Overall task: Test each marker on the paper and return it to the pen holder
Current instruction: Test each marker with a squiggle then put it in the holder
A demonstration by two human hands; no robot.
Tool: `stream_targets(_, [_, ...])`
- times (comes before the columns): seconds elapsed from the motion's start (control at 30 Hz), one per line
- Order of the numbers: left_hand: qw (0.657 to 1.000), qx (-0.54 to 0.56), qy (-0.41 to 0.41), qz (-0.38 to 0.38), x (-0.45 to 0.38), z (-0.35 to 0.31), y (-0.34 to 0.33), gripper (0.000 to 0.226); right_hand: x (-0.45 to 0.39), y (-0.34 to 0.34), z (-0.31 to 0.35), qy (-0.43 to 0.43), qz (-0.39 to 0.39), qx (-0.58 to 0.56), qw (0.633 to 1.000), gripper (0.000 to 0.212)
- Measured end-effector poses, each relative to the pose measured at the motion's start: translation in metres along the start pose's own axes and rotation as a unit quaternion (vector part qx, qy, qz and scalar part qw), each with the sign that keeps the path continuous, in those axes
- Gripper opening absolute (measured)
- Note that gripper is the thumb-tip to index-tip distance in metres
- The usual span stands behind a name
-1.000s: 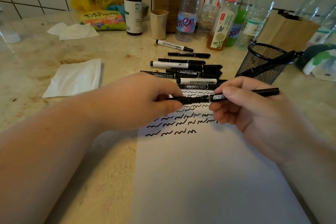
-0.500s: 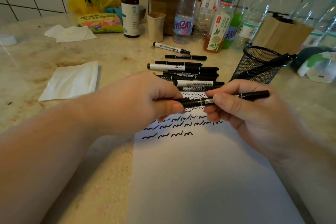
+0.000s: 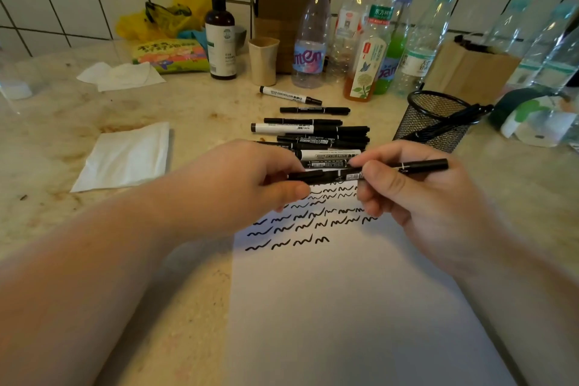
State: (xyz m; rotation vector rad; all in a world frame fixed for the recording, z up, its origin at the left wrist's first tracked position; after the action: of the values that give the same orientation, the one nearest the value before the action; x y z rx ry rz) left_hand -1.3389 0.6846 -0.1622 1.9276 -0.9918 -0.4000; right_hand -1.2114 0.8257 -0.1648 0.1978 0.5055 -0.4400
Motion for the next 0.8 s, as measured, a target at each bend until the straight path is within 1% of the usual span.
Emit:
stream_targets(0.1, [0.999, -0.030, 0.002, -0.026, -0.001, 0.005, 0.002, 0.017, -0.003, 0.017, 0.005, 0.017, -0.081, -0.012, 0.996, 0.008])
stream_targets(0.13, [0.999, -0.035, -0.001, -0.033, 0.000, 0.005, 0.003, 0.019, -0.004, 0.023, 0.007, 0.026, -0.113, -0.025, 0.993, 0.007])
stream_targets(0.2, [0.998, -0.042, -0.008, -0.039, 0.001, 0.004, 0.002, 0.020, -0.006, 0.035, 0.016, 0.047, -0.161, -0.028, 0.985, 0.021])
stream_targets(0.23, [0.998, -0.046, -0.011, -0.038, 0.002, 0.004, 0.001, 0.020, -0.007, 0.041, 0.023, 0.061, -0.180, -0.014, 0.982, 0.023])
stream_targets(0.3, [0.998, -0.056, -0.009, -0.028, 0.001, 0.004, -0.002, 0.020, -0.010, 0.055, 0.040, 0.091, -0.221, 0.045, 0.970, 0.021])
stream_targets(0.4, [0.998, -0.065, -0.005, -0.020, 0.000, 0.007, -0.005, 0.019, -0.017, 0.077, 0.062, 0.117, -0.285, 0.202, 0.930, 0.013])
stream_targets(0.43, [0.998, -0.065, -0.008, -0.021, -0.001, 0.007, -0.005, 0.019, -0.020, 0.082, 0.066, 0.112, -0.291, 0.254, 0.916, 0.012])
stream_targets(0.5, [0.998, -0.059, -0.013, -0.025, -0.001, 0.008, -0.004, 0.018, -0.028, 0.086, 0.069, 0.089, -0.273, 0.335, 0.897, 0.011])
stream_targets(0.63, [0.998, -0.056, -0.019, -0.034, -0.002, 0.009, -0.003, 0.018, -0.041, 0.085, 0.073, 0.036, -0.221, 0.441, 0.869, 0.015])
stream_targets(0.7, [0.998, -0.054, -0.021, -0.039, -0.003, 0.010, -0.003, 0.018, -0.046, 0.083, 0.072, 0.004, -0.206, 0.462, 0.862, 0.022])
stream_targets(0.8, [0.998, -0.056, -0.021, -0.035, -0.003, 0.009, -0.003, 0.018, -0.049, 0.086, 0.067, -0.033, -0.210, 0.477, 0.853, 0.027])
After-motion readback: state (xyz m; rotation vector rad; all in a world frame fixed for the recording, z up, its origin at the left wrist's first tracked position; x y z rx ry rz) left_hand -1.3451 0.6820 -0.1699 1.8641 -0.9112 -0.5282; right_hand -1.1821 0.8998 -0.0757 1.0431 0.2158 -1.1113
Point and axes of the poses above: each hand's wrist, its own x-axis away from the middle knuckle, its own y-axis out of the back of the hand, z = x × y, the point moved 6 cm from there along -x, towards the middle knuckle, and after that the axes turned 15 degrees about y, right-handed, at the moved point
